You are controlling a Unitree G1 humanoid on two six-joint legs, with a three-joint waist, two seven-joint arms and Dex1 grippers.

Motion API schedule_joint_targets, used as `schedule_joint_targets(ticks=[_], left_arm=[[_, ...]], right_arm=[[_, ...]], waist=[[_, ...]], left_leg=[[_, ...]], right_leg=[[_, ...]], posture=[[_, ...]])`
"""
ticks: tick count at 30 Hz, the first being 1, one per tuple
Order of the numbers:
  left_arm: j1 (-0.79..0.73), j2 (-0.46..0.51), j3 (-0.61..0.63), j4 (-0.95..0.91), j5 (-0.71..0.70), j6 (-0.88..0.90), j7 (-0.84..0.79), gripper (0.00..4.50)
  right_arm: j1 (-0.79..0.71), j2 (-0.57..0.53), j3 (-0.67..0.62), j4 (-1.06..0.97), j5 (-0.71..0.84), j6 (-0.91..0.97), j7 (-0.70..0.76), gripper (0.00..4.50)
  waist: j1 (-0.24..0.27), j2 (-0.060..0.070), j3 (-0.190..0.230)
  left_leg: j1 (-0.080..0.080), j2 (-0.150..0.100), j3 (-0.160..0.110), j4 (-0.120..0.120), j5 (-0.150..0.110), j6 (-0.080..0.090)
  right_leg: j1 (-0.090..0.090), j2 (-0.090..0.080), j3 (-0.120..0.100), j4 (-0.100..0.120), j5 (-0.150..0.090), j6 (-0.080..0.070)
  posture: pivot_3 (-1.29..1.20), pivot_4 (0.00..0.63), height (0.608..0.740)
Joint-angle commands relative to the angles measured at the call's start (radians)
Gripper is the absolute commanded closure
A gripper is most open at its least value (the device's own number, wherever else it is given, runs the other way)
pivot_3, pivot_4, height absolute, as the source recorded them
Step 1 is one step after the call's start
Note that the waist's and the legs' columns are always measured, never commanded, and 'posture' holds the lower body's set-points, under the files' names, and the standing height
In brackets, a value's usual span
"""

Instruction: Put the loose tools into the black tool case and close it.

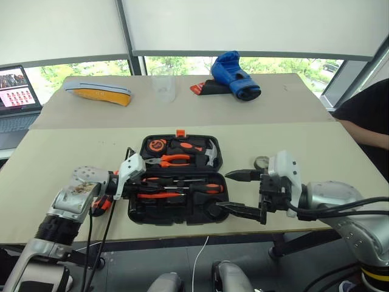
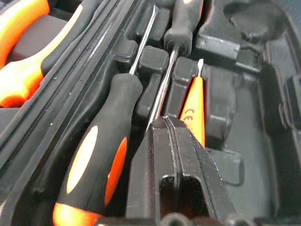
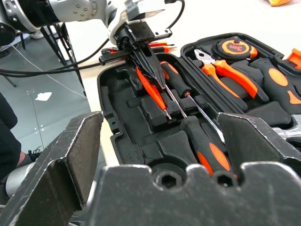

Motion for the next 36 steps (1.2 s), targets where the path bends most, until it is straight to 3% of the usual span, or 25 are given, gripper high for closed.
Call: schedule_joint_targets(ticks=[1, 9, 20, 26, 32, 35, 36], left_arm=[[0.009, -0.014, 0.039, -0.065, -0.068, 0.070, 0.008, 4.49], [0.028, -0.006, 0.040, -0.143, -0.093, 0.128, 0.027, 4.49], [0.097, -0.010, -0.027, -0.035, 0.071, -0.067, 0.081, 4.49], [0.080, -0.014, 0.034, -0.065, 0.000, -0.036, 0.100, 4.49], [0.117, 0.026, 0.168, -0.213, -0.113, 0.100, 0.150, 4.49], [0.215, 0.081, 0.355, -0.345, -0.235, 0.255, 0.202, 3.76], [0.260, 0.096, 0.413, -0.374, -0.249, 0.281, 0.221, 3.29]], right_arm=[[-0.002, 0.005, -0.014, -0.024, 0.009, -0.020, -0.006, 0.00], [-0.008, 0.009, -0.011, -0.020, 0.011, -0.017, -0.004, 0.00], [-0.013, 0.012, -0.012, -0.021, 0.012, -0.013, -0.010, 0.00], [-0.012, 0.010, -0.008, -0.015, 0.002, -0.020, -0.005, 0.00], [-0.061, 0.011, 0.020, 0.036, -0.041, -0.048, 0.019, 0.00], [-0.140, 0.033, 0.039, 0.111, -0.027, -0.048, 0.052, 0.00], [-0.161, 0.040, 0.049, 0.131, -0.028, -0.053, 0.069, 0.00]], waist=[[0.001, 0.000, 0.000], [0.009, 0.000, 0.000], [0.011, 0.000, 0.000], [0.010, 0.000, 0.000], [0.006, -0.001, 0.001], [-0.002, -0.001, 0.001], [-0.005, -0.001, 0.001]], left_leg=[[0.000, 0.000, 0.000, 0.000, 0.000, 0.000], [-0.001, 0.000, 0.000, 0.000, 0.000, 0.000], [0.000, 0.000, 0.000, 0.000, 0.000, 0.000], [0.007, 0.001, 0.000, -0.001, -0.001, 0.001], [0.007, 0.001, 0.000, -0.001, -0.001, 0.001], [0.004, 0.001, 0.000, -0.001, -0.001, 0.001], [0.004, 0.001, 0.000, -0.002, -0.001, 0.000]], right_leg=[[0.000, 0.000, 0.000, 0.000, 0.000, 0.000], [0.000, 0.000, -0.001, -0.001, 0.000, 0.000], [0.001, 0.000, -0.001, -0.002, 0.000, 0.000], [0.009, 0.000, -0.001, -0.004, 0.000, 0.000], [0.008, 0.001, -0.001, -0.004, 0.000, 0.001], [0.004, 0.001, -0.001, -0.004, 0.000, 0.001], [0.003, 0.001, -0.001, -0.004, 0.000, 0.000]], posture=[[0.00, 0.150, 0.731], [0.00, 0.150, 0.731], [0.00, 0.150, 0.731], [0.00, 0.150, 0.731], [0.00, 0.150, 0.731], [0.00, 0.150, 0.731], [0.00, 0.150, 0.731]])
